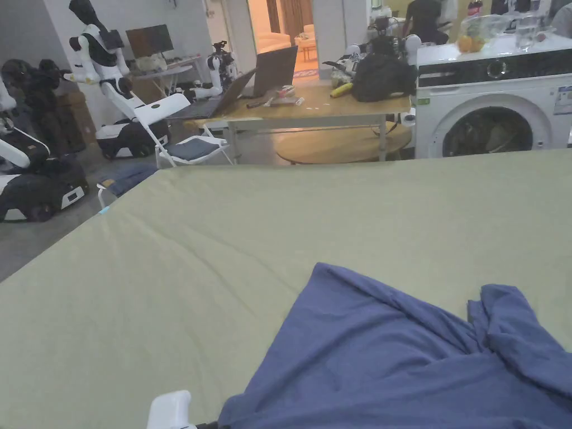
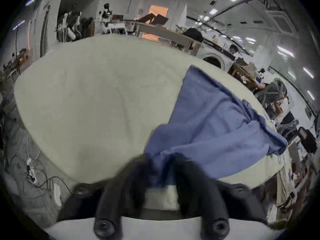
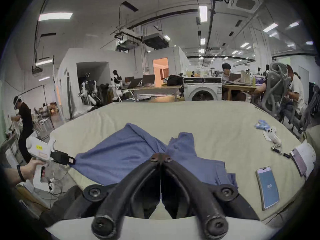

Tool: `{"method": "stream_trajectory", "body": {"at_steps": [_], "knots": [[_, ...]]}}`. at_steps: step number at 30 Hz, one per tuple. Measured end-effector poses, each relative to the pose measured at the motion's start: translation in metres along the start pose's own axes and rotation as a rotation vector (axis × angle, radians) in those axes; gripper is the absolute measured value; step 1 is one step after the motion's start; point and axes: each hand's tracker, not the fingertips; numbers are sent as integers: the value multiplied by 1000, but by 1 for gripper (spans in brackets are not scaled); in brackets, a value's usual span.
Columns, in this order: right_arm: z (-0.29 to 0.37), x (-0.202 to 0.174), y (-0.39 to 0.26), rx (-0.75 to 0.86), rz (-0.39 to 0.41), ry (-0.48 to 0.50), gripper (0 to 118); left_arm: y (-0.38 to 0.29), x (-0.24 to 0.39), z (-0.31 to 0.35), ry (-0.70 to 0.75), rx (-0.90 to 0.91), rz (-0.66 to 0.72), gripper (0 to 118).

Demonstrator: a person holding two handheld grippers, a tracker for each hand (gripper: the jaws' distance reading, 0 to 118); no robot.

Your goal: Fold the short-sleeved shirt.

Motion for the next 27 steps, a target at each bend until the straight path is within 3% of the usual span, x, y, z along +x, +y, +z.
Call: {"method": "stream_trajectory", "body": {"at_steps": [4,5,6,7,8,9,12,15,19,20,22,23,24,27], "knots": [[-11,15,9,-18,-21,-2,0,0,1,-2,-19,-8,16,0],[-17,20,15,-27,-30,-2,8,-1,4,-3,-13,-13,-11,0],[-27,28,24,-47,-41,-5,38,0,5,-3,0,-24,-57,0],[-39,34,32,-62,-53,-10,61,0,8,-4,13,-34,-83,0],[-55,42,40,-78,-64,-10,76,1,10,-5,21,-36,-96,0],[-74,54,47,-121,-77,-14,82,0,13,-5,27,-35,-99,0],[-140,73,66,-253,-77,-45,85,-1,13,-3,30,-32,-101,0],[-212,83,74,-440,-63,-39,85,0,9,-2,20,-33,-86,0],[-291,95,65,-677,-107,-119,82,0,7,-1,5,-36,-68,0],[-301,96,61,-727,-113,-144,74,0,7,-1,5,-35,-66,0],[-309,93,46,-820,-101,-117,12,0,6,-2,7,-33,-67,0],[-306,87,43,-792,-68,-107,1,0,5,-2,11,-33,-71,0],[-300,82,47,-739,-22,-132,0,0,6,-2,13,-34,-76,0],[-287,82,55,-712,-23,-106,0,1,7,-1,16,-38,-96,0]]}}
